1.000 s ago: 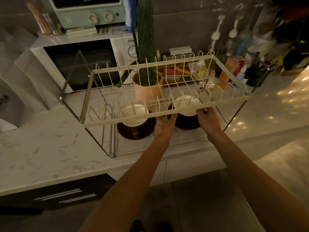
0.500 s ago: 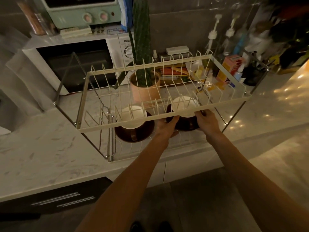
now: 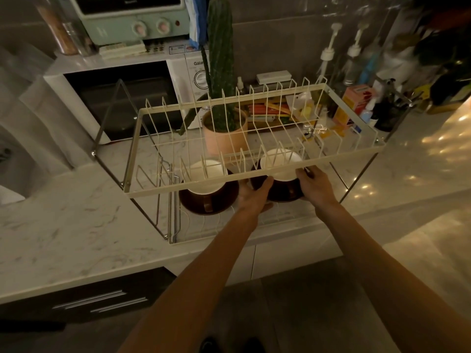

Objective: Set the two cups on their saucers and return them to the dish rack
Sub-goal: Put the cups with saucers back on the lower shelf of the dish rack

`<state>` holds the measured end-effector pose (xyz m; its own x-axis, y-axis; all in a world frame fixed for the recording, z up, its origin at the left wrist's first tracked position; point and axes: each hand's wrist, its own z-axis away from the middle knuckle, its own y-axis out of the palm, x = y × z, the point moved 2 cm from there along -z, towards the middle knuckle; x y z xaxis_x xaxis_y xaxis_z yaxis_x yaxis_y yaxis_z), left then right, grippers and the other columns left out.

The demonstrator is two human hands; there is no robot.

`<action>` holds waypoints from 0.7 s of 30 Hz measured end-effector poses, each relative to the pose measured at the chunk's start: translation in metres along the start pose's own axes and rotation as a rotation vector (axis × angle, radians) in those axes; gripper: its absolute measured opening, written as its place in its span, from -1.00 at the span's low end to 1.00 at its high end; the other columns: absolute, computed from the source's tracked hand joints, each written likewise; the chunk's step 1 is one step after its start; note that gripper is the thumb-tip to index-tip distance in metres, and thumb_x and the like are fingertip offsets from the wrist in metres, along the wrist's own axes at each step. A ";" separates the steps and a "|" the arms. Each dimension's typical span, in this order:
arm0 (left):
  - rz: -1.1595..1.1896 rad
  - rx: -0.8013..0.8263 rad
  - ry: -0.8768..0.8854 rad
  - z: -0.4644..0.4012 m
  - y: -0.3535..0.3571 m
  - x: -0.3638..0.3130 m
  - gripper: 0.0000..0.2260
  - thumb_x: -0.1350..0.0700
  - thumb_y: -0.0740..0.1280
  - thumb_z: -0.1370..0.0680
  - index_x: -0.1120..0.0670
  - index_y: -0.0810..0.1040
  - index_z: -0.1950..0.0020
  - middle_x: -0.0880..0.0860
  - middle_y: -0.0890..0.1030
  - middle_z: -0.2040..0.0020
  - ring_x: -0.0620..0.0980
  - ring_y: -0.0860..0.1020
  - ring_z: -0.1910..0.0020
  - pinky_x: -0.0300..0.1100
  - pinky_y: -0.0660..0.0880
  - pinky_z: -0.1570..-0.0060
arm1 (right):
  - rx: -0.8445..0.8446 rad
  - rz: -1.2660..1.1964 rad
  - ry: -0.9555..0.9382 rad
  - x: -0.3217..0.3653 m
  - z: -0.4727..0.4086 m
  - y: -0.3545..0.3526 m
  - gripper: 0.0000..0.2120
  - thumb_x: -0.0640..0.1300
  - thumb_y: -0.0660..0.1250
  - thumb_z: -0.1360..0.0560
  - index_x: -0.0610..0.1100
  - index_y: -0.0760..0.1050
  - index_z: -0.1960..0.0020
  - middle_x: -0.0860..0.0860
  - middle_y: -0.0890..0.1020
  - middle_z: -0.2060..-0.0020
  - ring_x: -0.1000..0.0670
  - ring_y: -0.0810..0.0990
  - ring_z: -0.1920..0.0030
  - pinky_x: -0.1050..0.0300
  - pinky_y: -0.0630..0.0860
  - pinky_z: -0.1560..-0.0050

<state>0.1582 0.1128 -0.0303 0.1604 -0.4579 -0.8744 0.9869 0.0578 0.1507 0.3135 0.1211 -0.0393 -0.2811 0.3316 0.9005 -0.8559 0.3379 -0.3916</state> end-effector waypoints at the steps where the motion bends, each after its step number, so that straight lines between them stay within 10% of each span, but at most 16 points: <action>1: -0.003 0.004 -0.008 0.000 0.000 0.000 -0.51 0.02 0.40 -0.52 0.00 0.33 -0.39 0.09 0.49 -0.33 0.10 0.57 -0.19 -0.18 0.63 0.22 | 0.001 -0.001 -0.003 0.000 0.000 0.000 -0.60 0.14 0.22 -0.51 0.01 0.50 -0.28 -0.05 0.60 -0.23 -0.15 0.56 -0.23 -0.23 0.53 -0.21; 21: -0.153 -0.015 -0.035 0.003 -0.005 -0.003 -0.46 -0.12 0.34 -0.52 0.01 0.32 -0.45 0.09 0.49 -0.33 0.09 0.56 -0.18 -0.03 0.64 0.07 | -0.005 0.090 -0.128 0.004 0.003 -0.003 -0.64 0.00 0.18 -0.63 -0.14 0.44 -0.35 -0.13 0.53 -0.30 -0.19 0.49 -0.32 -0.04 0.43 -0.32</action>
<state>0.1525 0.1115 -0.0273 0.0075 -0.4928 -0.8701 0.9999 -0.0022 0.0098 0.3138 0.1188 -0.0337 -0.4100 0.2461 0.8782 -0.8226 0.3162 -0.4726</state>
